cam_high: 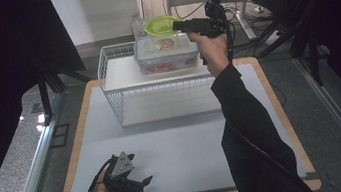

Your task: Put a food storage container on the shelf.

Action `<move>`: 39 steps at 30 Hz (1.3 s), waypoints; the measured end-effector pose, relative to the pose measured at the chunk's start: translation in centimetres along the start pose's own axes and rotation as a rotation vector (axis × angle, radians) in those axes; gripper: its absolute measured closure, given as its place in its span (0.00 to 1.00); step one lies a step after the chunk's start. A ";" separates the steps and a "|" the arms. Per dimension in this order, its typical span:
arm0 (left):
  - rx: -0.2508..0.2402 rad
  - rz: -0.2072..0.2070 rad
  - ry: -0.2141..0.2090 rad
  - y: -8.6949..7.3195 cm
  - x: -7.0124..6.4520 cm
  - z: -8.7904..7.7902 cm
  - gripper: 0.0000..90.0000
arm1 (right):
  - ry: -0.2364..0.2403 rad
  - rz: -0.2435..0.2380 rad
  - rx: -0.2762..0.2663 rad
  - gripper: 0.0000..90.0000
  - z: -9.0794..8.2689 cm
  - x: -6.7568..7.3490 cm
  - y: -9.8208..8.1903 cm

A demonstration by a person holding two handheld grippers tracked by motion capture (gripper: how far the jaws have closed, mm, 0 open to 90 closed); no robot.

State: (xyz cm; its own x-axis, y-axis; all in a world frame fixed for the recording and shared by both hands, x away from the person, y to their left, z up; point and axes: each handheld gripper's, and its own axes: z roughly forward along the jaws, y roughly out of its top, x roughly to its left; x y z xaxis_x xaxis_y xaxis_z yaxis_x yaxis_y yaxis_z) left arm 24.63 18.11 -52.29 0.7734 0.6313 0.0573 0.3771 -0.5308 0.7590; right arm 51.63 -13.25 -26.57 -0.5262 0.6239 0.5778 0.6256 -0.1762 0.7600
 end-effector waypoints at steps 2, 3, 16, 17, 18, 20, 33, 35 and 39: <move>0.000 0.001 0.000 0.0 0.0 0.0 0.06 | -0.008 -0.016 -0.002 0.50 -0.1 0.0 0.0; 0.000 0.001 0.000 0.0 0.0 0.0 0.06 | -0.008 -0.016 -0.002 0.50 -0.1 0.0 0.0; 0.001 0.000 0.002 0.0 0.0 0.0 0.06 | -0.005 -0.126 -0.011 0.23 -1.9 -0.1 -0.3; 0.001 0.003 0.003 0.0 0.0 0.0 0.06 | -0.003 -0.130 -0.014 0.22 -2.1 -0.1 -0.4; 0.000 0.001 0.003 0.0 0.0 0.0 0.06 | 0.000 -0.150 -0.007 0.21 -2.4 0.0 -0.6; -0.001 0.002 0.004 0.1 0.0 0.0 0.06 | -0.007 -0.180 0.008 0.20 -2.8 0.0 -1.0; -0.002 -0.005 0.006 0.1 -0.1 0.0 0.06 | -0.051 -0.374 0.097 0.11 -5.8 0.1 -4.7; -0.002 -0.006 0.004 0.1 0.0 0.0 0.06 | -0.050 -0.384 0.097 0.11 -6.1 0.1 -5.0; -0.005 -0.009 0.003 0.1 -0.1 0.0 0.06 | -0.052 -0.431 0.111 0.08 -7.2 0.2 -7.1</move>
State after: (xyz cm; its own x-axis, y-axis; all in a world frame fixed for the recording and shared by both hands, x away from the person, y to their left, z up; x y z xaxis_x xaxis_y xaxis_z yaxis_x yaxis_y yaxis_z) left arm 24.64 17.98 -52.21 0.7686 0.6376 0.0523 0.3815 -0.5224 0.7626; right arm 42.96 -17.39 -29.73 -0.7248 0.6600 0.1974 0.4150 0.1896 0.8898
